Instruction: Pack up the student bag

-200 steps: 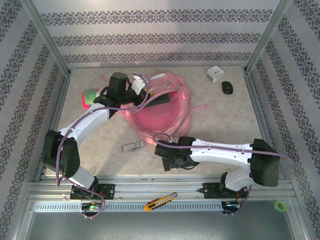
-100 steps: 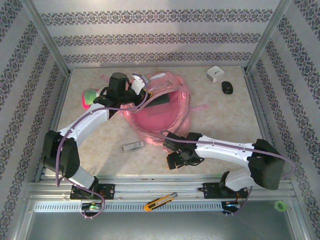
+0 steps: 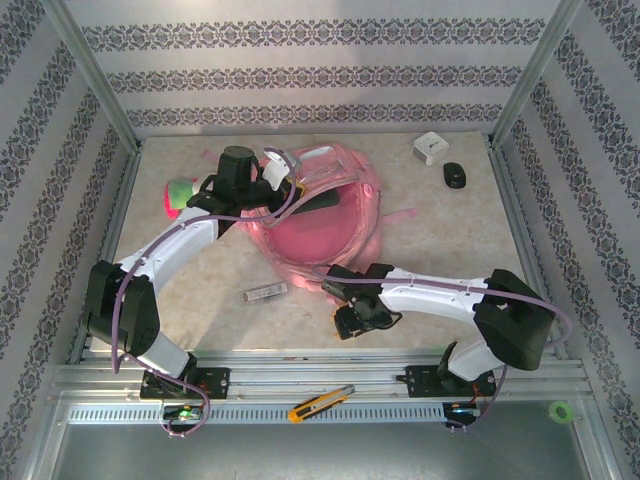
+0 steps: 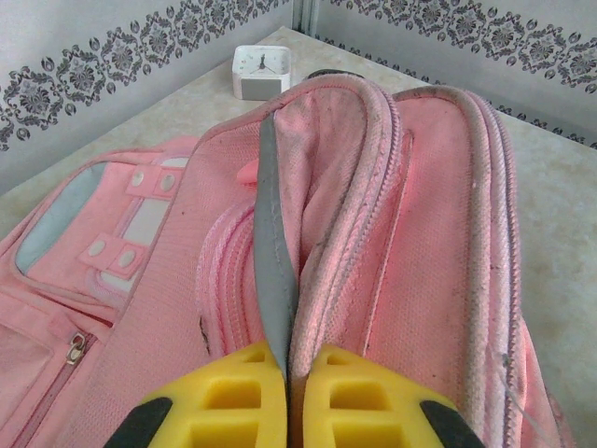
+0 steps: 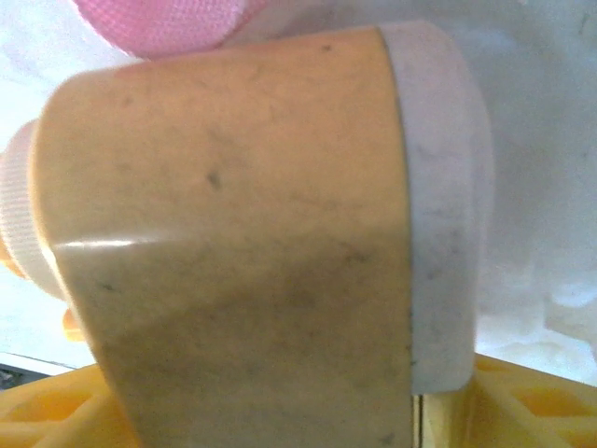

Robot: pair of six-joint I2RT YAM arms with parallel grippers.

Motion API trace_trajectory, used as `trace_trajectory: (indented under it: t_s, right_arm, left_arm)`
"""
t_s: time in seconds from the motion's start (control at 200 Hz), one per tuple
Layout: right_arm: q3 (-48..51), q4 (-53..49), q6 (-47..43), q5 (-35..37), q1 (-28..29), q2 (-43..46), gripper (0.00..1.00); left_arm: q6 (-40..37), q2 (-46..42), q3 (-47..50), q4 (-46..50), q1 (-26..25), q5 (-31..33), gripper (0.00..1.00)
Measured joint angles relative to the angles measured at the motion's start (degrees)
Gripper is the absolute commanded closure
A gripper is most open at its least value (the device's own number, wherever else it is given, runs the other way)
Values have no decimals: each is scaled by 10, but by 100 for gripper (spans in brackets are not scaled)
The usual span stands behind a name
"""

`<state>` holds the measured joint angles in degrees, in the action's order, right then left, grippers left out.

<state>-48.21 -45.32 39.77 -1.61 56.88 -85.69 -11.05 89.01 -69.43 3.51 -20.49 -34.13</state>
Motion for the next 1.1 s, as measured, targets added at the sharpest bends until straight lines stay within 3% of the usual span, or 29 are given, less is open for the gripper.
trace_trajectory:
  t_s: [0.28,0.58,0.819,1.099]
  right_arm:
    - [0,-3,-8,-2,-5,15,41]
    - [-22,-6,35,28,-8,163,44]
    - [-3,165,97,50,-84,217,46]
    - [11,334,150,36,-159,130,45]
  left_arm:
    - [0,0,1,-1,0,-2,100]
    - [12,0,1,-2,0,-2,99]
    - [31,0,1,-9,0,-3,100]
    - [50,5,-4,-19,0,-7,99]
